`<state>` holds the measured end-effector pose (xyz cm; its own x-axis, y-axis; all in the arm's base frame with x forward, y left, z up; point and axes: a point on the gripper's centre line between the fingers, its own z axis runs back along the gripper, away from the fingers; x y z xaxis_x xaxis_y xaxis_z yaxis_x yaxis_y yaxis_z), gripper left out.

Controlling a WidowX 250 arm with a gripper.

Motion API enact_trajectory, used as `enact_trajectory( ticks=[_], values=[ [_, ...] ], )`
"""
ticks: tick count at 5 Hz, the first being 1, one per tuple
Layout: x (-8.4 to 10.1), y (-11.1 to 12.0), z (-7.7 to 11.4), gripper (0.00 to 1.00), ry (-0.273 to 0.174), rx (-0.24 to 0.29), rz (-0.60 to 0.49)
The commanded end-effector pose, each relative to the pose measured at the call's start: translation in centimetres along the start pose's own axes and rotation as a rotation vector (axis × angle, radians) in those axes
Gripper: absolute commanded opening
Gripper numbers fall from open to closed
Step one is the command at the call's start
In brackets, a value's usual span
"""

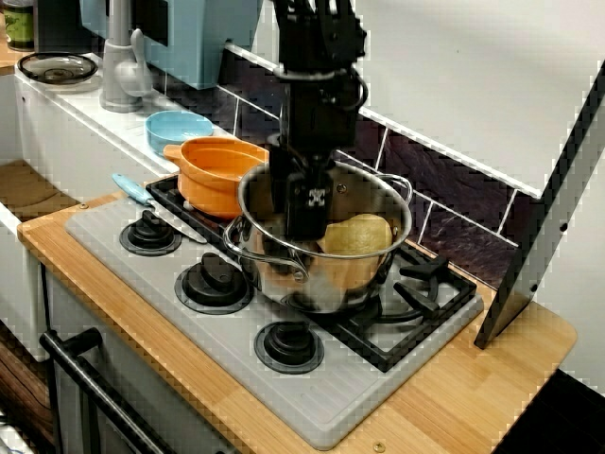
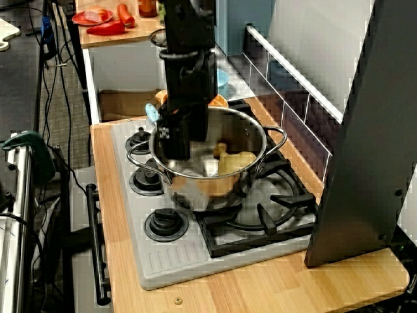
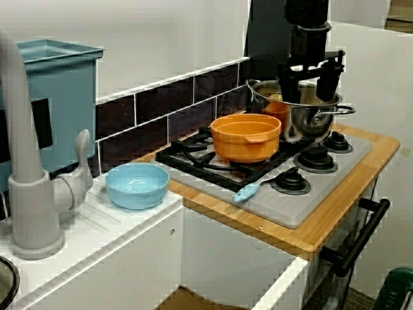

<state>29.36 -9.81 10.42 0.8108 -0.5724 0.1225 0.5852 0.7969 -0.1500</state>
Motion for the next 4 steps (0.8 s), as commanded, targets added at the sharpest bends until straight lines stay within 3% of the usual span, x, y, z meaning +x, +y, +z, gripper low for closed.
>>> enact_trajectory(
  ticks=[1, 2, 4],
  values=[
    [0.3, 0.4, 5.6, 1.0, -0.104, 0.008, -0.028],
    [-1.3, 1.5, 7.5, 1.0, -0.126, -0.008, -0.016],
    [-5.5, 5.1, 7.4, 1.0, -0.078, 0.029, 0.064]
  ],
)
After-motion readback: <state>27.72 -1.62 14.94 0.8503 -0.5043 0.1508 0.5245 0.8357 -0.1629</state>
